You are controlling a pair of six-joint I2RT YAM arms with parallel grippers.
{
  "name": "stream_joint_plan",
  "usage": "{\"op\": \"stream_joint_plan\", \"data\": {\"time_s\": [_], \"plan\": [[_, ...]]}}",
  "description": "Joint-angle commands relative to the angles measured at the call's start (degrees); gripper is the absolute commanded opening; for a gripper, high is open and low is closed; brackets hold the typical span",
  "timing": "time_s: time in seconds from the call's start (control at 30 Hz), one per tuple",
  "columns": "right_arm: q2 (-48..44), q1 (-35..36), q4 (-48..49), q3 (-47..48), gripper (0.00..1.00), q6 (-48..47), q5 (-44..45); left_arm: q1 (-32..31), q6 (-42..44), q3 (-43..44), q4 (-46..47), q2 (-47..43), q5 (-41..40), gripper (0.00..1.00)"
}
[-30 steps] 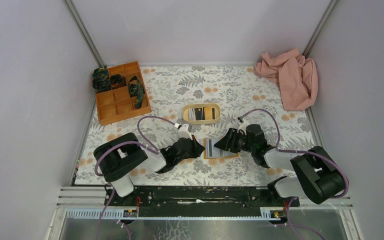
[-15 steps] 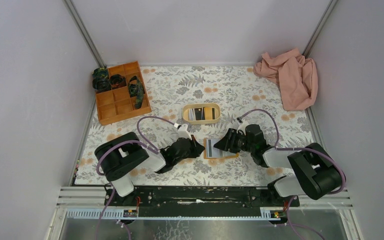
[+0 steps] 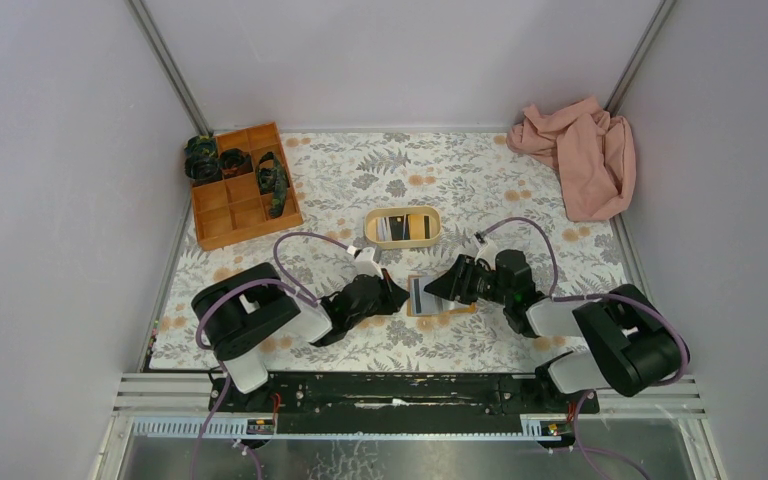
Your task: Take the credit cards out of the card holder
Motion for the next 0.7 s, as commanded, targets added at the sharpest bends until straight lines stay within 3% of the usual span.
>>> {"op": "stream_joint_plan", "data": {"time_s": [0.0, 0.67], "plan": [[-3.03, 0.97, 1.64, 1.07, 0.52, -0.36, -5.18, -0.17, 0.49, -0.78, -5.84, 3.30, 2.00, 0.00], [4.34, 1.40, 4.86, 1.88, 0.53, -0.61, -8.15, -0.19, 0.40, -0.56, -5.72, 3.70, 2.06, 0.00]]}}
